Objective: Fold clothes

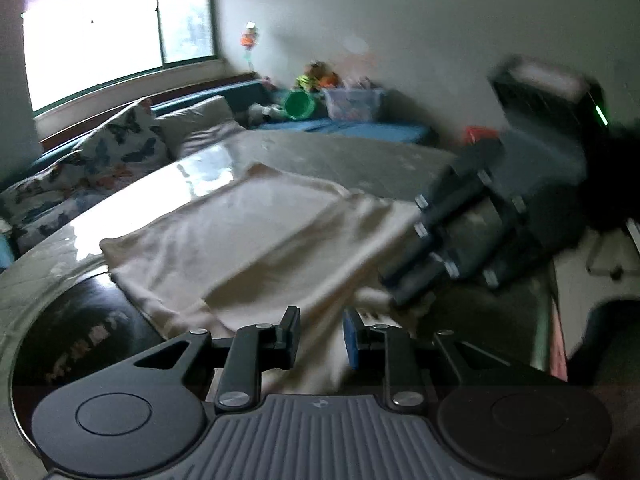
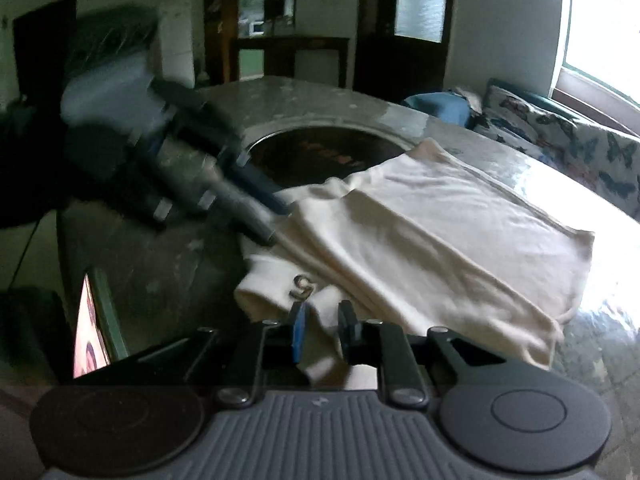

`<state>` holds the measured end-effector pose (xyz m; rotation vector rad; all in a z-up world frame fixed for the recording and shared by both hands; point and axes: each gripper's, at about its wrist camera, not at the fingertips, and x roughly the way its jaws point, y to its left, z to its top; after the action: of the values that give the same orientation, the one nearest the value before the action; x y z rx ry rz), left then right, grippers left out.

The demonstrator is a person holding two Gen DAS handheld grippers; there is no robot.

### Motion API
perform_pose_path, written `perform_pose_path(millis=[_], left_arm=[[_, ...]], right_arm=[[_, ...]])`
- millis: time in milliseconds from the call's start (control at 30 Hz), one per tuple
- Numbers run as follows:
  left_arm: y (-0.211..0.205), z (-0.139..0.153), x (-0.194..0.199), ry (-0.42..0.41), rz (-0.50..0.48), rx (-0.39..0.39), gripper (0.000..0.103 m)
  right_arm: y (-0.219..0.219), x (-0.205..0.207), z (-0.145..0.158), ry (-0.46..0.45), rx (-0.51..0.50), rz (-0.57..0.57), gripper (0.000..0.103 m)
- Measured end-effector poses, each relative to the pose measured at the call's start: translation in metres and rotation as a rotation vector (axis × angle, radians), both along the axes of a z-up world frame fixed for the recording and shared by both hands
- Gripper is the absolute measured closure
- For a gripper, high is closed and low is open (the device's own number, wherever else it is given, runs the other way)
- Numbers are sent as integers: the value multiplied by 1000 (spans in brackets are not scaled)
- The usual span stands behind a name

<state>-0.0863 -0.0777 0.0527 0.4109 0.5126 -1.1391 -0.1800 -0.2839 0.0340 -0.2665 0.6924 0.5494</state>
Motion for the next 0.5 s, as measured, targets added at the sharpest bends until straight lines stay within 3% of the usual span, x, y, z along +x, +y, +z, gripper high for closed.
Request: perform_pose_path(millis=[233,367,500], left_arm=[[-3,6,20,47,78,-57,74],[-6,6,21,47,70,-57,74],[-8,6,20,40,63,-53,74]], right_arm=[[8,-5,-4,-57,-63,14,87],[5,-7,-4,-58,-59,12,100],[3,-14,1,-40,-37,34,101]])
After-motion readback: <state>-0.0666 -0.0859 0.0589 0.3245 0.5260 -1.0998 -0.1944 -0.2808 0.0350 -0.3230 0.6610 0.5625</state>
